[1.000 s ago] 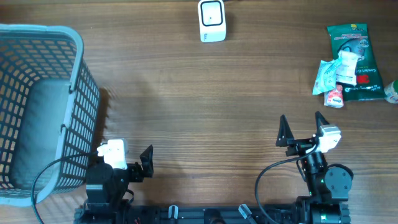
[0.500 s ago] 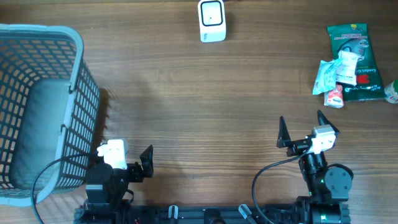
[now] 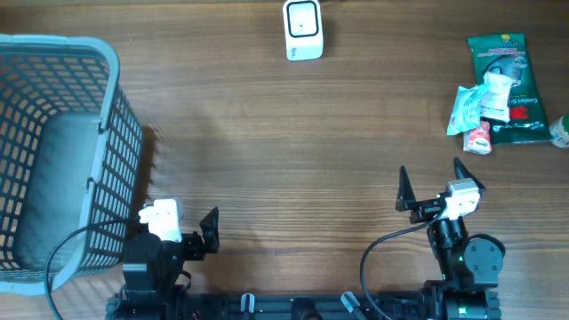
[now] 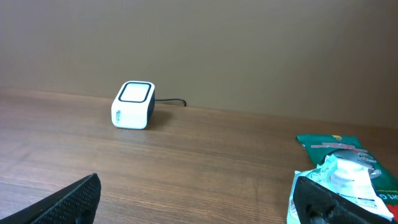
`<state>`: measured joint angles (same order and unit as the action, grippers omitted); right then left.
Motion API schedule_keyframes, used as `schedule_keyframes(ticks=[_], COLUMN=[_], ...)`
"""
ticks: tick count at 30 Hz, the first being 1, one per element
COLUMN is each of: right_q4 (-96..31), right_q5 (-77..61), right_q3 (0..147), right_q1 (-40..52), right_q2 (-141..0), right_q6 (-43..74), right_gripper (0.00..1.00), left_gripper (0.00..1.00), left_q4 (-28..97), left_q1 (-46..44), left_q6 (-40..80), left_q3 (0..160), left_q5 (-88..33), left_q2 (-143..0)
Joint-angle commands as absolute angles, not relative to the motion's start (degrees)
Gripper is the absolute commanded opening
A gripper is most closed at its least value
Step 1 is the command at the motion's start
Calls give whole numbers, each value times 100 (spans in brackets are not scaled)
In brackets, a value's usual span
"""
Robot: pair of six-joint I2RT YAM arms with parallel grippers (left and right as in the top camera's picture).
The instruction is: Scan the item barcode
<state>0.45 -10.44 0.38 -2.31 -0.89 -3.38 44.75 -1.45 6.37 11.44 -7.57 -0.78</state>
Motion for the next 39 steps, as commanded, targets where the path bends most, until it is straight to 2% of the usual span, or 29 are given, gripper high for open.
schedule_keyframes(ticks=[1, 8, 13, 24, 30, 33, 35, 39], right_q4=[71, 71, 71, 71, 71, 71, 71, 71], right_q5=[-1011, -1011, -1011, -1009, -1009, -1009, -1011, -1011], right_q3=[30, 30, 30, 30, 30, 30, 30, 30], right_q1=[-222, -222, -222, -222, -222, -222, -222, -222], right_q2=[-21, -21, -21, -21, -21, -21, -21, -21], right_q6=[-445, -443, -445, -443, -445, -447, -445, -443], right_gripper=[100, 100, 100, 100, 100, 100, 100, 100], left_gripper=[100, 100, 100, 100, 100, 100, 100, 100], left_q4=[4539, 4351, 2379, 314, 340, 344, 370, 384], left_q1=[-161, -161, -167, -167, -213, -213, -213, -213], left_q6=[650, 650, 648, 403, -690, -517, 23, 89], left_q3=[1118, 1118, 1118, 187, 34, 34, 34, 34], left_q5=[-703, -740, -1240, -893, -1210, -1138, -882, -764], left_q2=[-38, -36, -25, -21, -21, -21, -21, -21])
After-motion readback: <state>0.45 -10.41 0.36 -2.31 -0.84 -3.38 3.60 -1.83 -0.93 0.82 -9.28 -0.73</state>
